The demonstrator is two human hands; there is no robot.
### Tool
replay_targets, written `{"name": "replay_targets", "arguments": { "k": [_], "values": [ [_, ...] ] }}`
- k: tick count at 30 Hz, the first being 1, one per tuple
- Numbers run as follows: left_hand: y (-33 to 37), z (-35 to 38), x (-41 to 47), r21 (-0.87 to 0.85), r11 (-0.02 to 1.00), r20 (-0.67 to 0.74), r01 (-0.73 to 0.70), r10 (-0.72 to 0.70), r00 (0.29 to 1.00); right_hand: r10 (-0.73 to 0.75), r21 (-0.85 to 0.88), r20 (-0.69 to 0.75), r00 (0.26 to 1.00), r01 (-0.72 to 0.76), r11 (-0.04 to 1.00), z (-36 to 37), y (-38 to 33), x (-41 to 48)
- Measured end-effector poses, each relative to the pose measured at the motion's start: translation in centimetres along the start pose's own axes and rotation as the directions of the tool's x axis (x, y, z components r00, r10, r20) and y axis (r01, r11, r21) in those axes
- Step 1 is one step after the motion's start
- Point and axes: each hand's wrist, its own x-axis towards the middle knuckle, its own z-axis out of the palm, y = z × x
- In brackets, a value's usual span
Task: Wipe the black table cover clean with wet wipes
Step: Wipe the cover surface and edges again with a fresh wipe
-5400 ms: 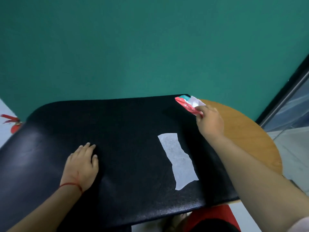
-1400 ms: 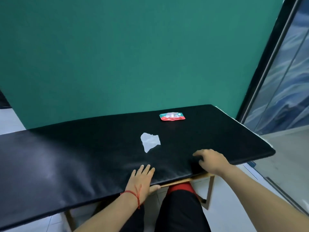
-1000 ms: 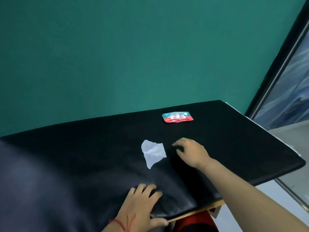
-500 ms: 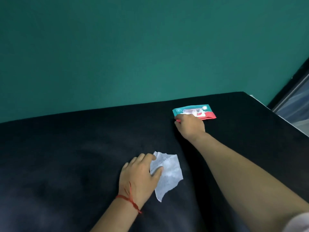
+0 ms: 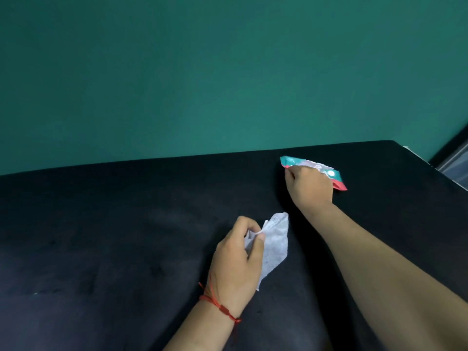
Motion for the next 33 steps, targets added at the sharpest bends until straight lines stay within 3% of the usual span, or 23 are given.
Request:
{"name": "replay_targets", "arguments": {
  "k": [2,4,6,9,11,14,16,18,20,22,25,30,33],
  "values": [
    [0.1,-0.3,0.2,-0.067,0.996,0.012,0.051,-0.05,0.999,-0.043,0.128,-0.117,0.992,0.058,0.99,-1.3,-2.9,-0.8],
    [0.0,-0.6,0.5,-0.105,0.99,0.039,0.099,-0.095,0.995,-0.086,0.314,-0.088,0.992,0.109,0.943,-3.2,-6.2,-1.6],
    [0.1,-0.9,0.8,-0.145,0.982,0.072,0.117,-0.108,0.992,-0.224,0.532,-0.029,0.974,0.205,0.822,-5.2,-9.4,-2.4],
    [0.0,-1.0,1.4,-0.271,0.953,0.069,0.135,-0.121,0.99,-0.51,0.578,0.057,0.858,0.388,0.718,-6.9,-13.0,-4.0],
    [0.0,-1.3,1.7,-0.347,0.924,0.044,0.159,-0.153,0.987,-0.555,0.601,0.154,0.817,0.368,0.709,-7.4,-13.8,-5.1],
    [-0.2,-2.0,2.0,-0.427,0.888,0.042,0.169,-0.167,0.985,-0.344,0.754,0.111,0.933,0.147,0.641,-7.3,-11.6,-5.6],
    [-0.1,-2.6,2.3,-0.465,0.865,0.074,0.186,-0.172,0.982,-0.17,0.835,0.201,0.965,-0.078,0.545,-6.9,-9.3,-6.1],
    [0.0,-2.8,2.5,-0.506,0.841,0.113,0.191,-0.155,0.981,-0.156,0.864,0.382,0.911,-0.291,0.411,-6.7,-7.4,-7.1],
    [0.3,-2.8,2.5,-0.51,0.838,0.151,0.194,-0.134,0.979,-0.274,0.858,0.494,0.826,-0.412,0.306,-6.6,-6.4,-8.4],
    [0.2,-2.9,2.5,-0.508,0.838,0.167,0.201,-0.133,0.977,-0.354,0.849,0.523,0.776,-0.436,0.297,-6.7,-5.7,-9.5],
    [0.0,-3.3,2.5,-0.485,0.853,0.151,0.193,-0.137,0.979,-0.291,0.848,0.527,0.798,-0.472,0.242,-6.3,-4.8,-10.1],
    [-0.6,-2.9,2.4,-0.344,0.929,0.048,0.138,-0.13,0.99,0.035,0.797,0.596,0.802,-0.586,-0.146,-5.7,-2.8,-9.0],
    [-0.6,-2.4,2.1,-0.239,0.966,0.052,0.093,-0.083,0.995,0.099,0.783,0.61,0.786,-0.579,-0.228,-6.0,-1.6,-8.2]
  ]
}}
